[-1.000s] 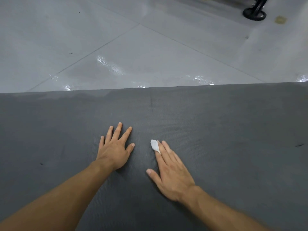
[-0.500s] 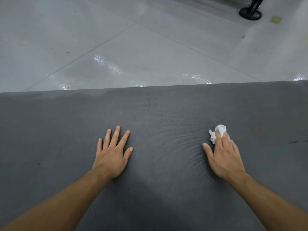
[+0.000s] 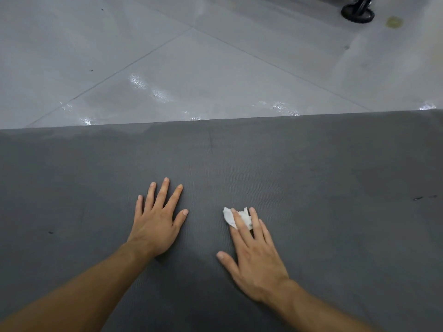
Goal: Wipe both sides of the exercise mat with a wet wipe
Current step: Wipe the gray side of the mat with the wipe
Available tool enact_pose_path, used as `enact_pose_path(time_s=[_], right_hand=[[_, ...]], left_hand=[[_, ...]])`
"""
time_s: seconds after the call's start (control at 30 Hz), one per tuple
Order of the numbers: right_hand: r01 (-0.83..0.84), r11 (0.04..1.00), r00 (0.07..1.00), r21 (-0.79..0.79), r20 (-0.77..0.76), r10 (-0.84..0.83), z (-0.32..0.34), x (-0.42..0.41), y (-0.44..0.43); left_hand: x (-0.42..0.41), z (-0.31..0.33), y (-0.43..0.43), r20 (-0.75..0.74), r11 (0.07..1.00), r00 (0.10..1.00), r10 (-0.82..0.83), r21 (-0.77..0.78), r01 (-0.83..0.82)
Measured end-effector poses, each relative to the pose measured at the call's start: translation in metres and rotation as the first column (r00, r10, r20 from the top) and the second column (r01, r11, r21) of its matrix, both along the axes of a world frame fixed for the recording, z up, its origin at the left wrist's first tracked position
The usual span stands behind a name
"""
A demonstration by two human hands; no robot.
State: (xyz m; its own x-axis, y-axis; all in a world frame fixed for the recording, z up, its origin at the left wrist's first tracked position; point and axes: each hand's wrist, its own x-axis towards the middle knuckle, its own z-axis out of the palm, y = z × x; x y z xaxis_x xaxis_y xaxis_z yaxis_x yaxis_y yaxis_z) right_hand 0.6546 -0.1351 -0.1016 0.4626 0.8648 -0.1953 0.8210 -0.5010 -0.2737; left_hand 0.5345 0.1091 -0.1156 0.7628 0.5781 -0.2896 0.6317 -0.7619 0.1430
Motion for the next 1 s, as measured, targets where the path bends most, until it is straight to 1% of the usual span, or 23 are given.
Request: enact_pose_path(time_s=[0.13, 0.2, 0.27, 0.33, 0.43, 0.5, 0.6, 0.73, 0.8, 0.83, 0.93, 1.0], right_hand=[[-0.040, 0.999, 0.998, 0.006, 0.055, 0.040, -0.005, 0.004, -0.007], [-0.053, 0.998, 0.997, 0.032, 0.049, 0.052, -0.005, 0.020, -0.017], [0.008, 0.999, 0.999, 0.051, 0.046, -0.010, -0.006, 0.043, -0.030], [0.119, 0.992, 0.988, 0.029, 0.096, -0.121, -0.009, 0.072, -0.046], [0.293, 0.955, 0.946, -0.041, 0.157, -0.283, -0.014, 0.111, -0.076], [0.387, 0.921, 0.911, -0.037, 0.171, -0.376, -0.013, 0.127, -0.094], [0.438, 0.899, 0.888, -0.015, 0.163, -0.430, -0.014, 0.127, -0.102], [0.467, 0.884, 0.880, 0.025, 0.084, -0.467, -0.019, 0.104, -0.075], [0.431, 0.901, 0.901, 0.040, 0.034, -0.433, -0.017, 0.085, -0.056], [0.383, 0.922, 0.923, 0.061, 0.016, -0.385, -0.014, 0.072, -0.047], [0.159, 0.982, 0.987, 0.101, -0.039, -0.156, -0.003, 0.026, -0.026], [0.001, 0.995, 0.996, 0.102, -0.087, 0.008, 0.003, -0.008, -0.019]], left_hand=[[-0.004, 0.001, -0.001, -0.002, 1.000, 1.000, -0.021, 0.010, 0.021], [-0.006, -0.001, -0.002, 0.001, 1.000, 1.000, -0.028, 0.008, 0.028], [-0.007, -0.002, -0.002, 0.001, 0.999, 0.999, -0.034, 0.008, 0.034], [-0.007, -0.003, -0.002, 0.007, 1.000, 0.999, -0.031, 0.002, 0.031], [-0.007, -0.002, -0.003, 0.008, 1.000, 1.000, -0.028, 0.000, 0.028], [-0.007, -0.001, -0.004, 0.021, 1.000, 0.999, -0.026, -0.015, 0.026], [-0.009, -0.001, -0.005, 0.015, 1.000, 1.000, -0.025, -0.008, 0.025], [-0.011, -0.001, -0.008, 0.034, 1.000, 0.999, -0.024, -0.006, 0.024], [-0.012, -0.002, -0.008, 0.043, 1.000, 0.999, -0.023, -0.009, 0.024], [-0.012, -0.002, -0.008, 0.040, 1.000, 0.999, -0.023, -0.005, 0.023], [-0.012, -0.003, -0.008, 0.028, 1.000, 0.999, -0.024, 0.003, 0.024], [-0.011, -0.002, -0.009, 0.041, 1.000, 0.999, -0.018, 0.000, 0.018]])
